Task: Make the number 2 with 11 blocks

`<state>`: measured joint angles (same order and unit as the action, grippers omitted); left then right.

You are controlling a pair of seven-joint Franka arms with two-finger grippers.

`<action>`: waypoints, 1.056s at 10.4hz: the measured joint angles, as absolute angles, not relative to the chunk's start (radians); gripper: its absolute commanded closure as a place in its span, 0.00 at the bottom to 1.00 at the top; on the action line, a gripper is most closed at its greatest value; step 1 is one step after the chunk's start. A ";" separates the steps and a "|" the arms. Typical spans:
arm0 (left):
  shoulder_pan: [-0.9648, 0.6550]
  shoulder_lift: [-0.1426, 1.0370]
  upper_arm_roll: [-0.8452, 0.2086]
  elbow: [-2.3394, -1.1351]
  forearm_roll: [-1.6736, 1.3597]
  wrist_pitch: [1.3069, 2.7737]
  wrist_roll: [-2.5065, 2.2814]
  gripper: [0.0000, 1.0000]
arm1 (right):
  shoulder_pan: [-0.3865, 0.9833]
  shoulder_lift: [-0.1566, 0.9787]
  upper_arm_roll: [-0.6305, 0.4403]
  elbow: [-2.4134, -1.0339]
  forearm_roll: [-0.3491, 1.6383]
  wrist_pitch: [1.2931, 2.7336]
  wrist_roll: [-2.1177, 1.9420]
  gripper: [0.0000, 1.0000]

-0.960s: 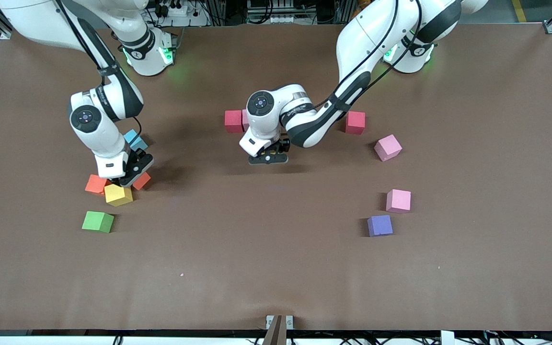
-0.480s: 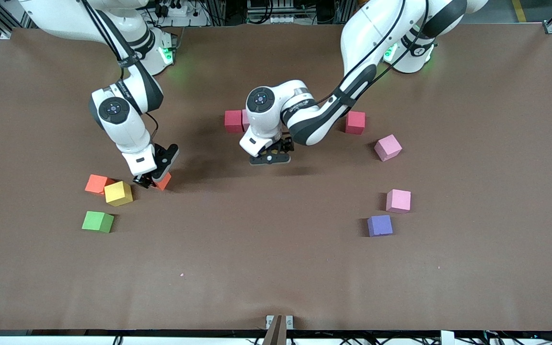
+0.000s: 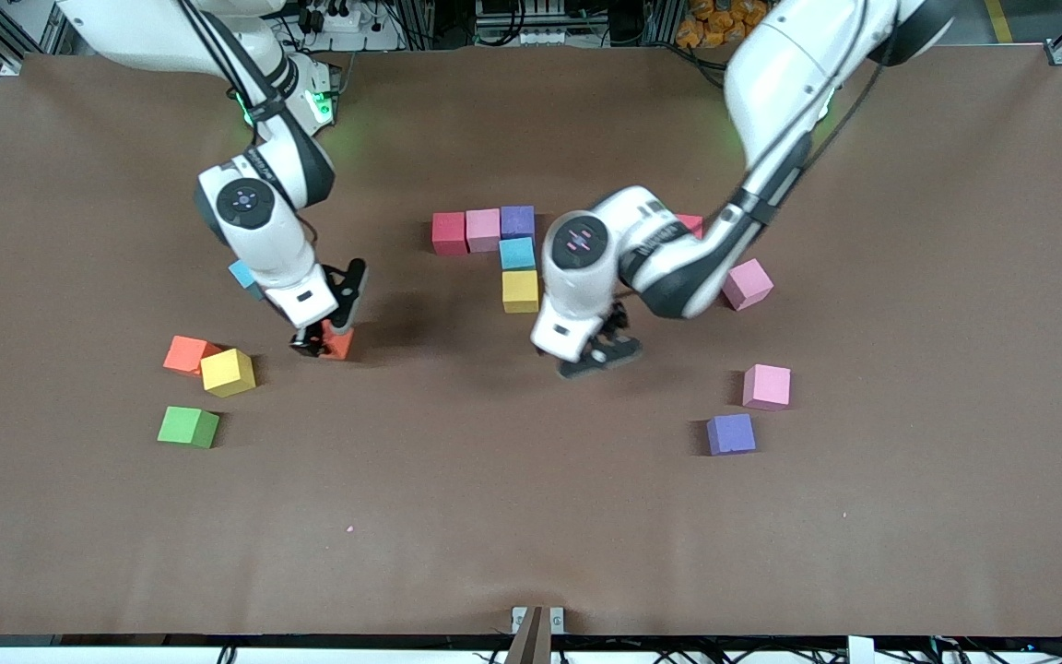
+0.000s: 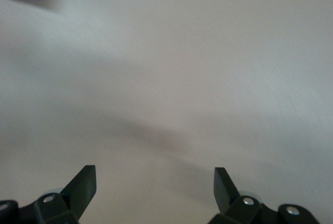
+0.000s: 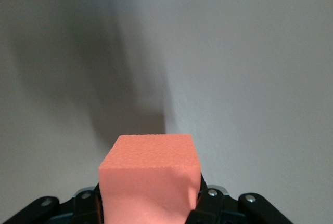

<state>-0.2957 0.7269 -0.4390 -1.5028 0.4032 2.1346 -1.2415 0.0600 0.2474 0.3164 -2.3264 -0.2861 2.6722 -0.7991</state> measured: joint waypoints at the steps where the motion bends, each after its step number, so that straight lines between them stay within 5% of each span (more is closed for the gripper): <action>1: -0.240 0.722 -0.440 -1.502 0.403 2.135 -1.241 0.00 | 0.109 0.247 0.319 -2.326 -0.246 2.672 -0.799 0.57; 7: -0.082 0.709 -0.439 -1.505 0.385 2.132 -1.574 0.00 | 0.352 0.282 0.318 -2.262 -0.058 2.652 -0.796 0.58; 11: -0.029 0.711 -0.436 -1.509 0.385 2.130 -1.503 0.00 | 0.422 0.392 0.288 -2.076 -0.053 2.517 -0.796 0.58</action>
